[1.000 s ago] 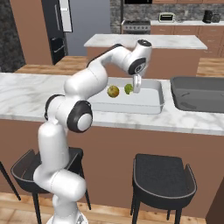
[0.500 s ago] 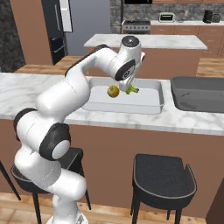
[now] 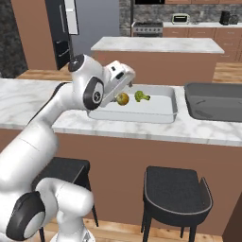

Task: Place the cold items (broccoli and squash) from the fridge in one tupperware on the dining counter. Place the warm items (hot dog and kebab skewer) in the stove area in another tupperware.

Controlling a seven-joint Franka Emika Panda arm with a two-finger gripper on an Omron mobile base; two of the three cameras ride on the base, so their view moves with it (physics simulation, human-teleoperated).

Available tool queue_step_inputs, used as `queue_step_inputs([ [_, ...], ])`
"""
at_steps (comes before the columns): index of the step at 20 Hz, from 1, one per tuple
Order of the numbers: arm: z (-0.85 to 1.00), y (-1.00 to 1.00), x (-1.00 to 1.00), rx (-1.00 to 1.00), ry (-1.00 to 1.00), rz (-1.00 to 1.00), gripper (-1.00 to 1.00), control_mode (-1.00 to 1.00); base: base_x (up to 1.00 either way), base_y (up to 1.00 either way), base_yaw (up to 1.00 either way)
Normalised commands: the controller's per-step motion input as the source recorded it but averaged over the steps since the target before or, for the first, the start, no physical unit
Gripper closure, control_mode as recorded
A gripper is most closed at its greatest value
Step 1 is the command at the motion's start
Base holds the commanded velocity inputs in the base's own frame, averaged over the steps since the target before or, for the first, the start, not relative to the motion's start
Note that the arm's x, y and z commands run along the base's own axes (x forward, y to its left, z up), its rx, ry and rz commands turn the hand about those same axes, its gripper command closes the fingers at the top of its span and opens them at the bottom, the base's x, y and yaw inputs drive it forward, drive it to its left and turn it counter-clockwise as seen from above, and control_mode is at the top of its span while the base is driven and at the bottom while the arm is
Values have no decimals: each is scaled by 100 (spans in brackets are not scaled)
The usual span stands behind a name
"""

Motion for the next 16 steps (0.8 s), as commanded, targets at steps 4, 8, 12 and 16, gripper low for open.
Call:
queue_step_inputs([
  [4, 41, 51, -100, 18, -1, -47, -100, -100, 0, 0, 0],
  [8, 41, 23, -100, 28, 3, -32, -100, -100, 0, 0, 0],
  [12, 10, 6, -100, 41, 1, -6, -100, -100, 0, 0, 0],
  [16, 0, 18, -100, 39, 0, 0, -100, -100, 0, 0, 0],
])
